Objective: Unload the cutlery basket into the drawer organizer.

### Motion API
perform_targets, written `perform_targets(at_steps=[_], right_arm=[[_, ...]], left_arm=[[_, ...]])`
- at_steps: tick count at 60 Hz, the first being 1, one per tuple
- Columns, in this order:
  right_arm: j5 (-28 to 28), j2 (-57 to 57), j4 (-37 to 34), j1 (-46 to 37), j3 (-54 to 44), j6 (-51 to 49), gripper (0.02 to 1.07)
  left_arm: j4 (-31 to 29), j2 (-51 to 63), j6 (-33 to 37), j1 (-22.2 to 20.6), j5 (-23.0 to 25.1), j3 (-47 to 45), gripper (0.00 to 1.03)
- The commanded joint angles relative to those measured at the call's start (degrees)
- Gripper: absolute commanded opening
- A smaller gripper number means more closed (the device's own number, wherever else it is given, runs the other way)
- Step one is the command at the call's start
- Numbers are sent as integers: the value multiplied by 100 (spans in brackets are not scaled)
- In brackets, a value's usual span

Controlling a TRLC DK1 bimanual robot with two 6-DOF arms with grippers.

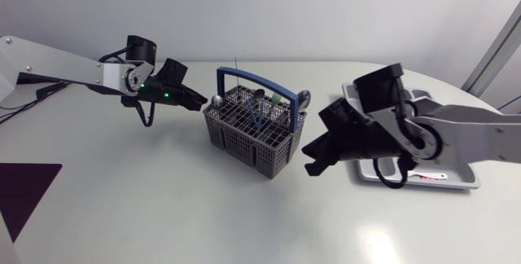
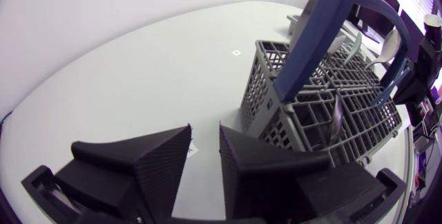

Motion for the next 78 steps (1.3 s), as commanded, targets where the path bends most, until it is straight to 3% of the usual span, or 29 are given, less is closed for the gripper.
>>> perform_targets(at_steps=[1, 14, 45, 78], right_arm=[[36, 543, 134, 99, 444, 245, 10], [370, 1062, 362, 389, 909, 351, 10], [423, 1519, 424, 310, 1419, 307, 11], [599, 473, 415, 468, 312, 263, 10]], left_arm=[[-102, 129, -46, -114, 131, 108, 47], [-286, -196, 296, -228, 518, -322, 47], [-603, -1374, 964, -167, 817, -1623, 47], [-594, -3053, 1008, -378, 817, -3232, 47]])
